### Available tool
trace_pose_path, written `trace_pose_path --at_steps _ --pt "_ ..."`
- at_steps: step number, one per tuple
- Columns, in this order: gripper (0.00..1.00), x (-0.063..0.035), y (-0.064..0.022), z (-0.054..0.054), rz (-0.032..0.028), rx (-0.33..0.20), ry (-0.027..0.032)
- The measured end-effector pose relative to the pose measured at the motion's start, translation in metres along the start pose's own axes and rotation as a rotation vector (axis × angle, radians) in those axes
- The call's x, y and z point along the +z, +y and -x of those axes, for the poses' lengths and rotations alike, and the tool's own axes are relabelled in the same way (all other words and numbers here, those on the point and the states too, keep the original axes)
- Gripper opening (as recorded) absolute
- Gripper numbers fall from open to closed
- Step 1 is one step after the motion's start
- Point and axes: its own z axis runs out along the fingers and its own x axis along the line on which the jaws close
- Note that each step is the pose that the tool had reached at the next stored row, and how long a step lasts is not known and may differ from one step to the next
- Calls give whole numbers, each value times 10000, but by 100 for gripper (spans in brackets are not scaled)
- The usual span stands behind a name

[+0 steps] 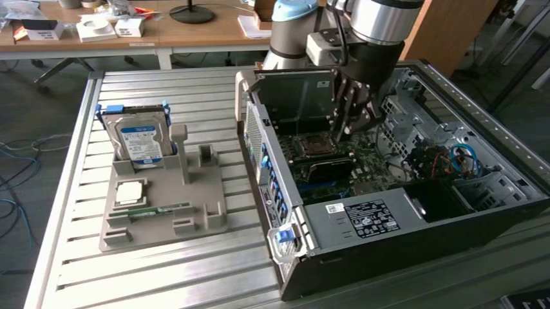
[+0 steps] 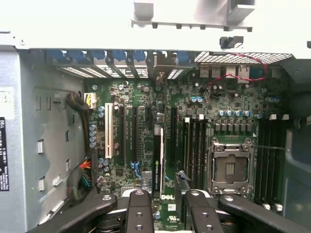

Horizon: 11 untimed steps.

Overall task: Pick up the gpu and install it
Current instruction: 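Insert the gpu into the slot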

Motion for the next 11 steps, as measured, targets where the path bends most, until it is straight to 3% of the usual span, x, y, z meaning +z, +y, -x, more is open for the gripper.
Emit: trace_pose_path --at_steps 5,11 --pt "33 -66 -1 1 0 0 -1" --pt "33 -70 -1 1 0 0 0"
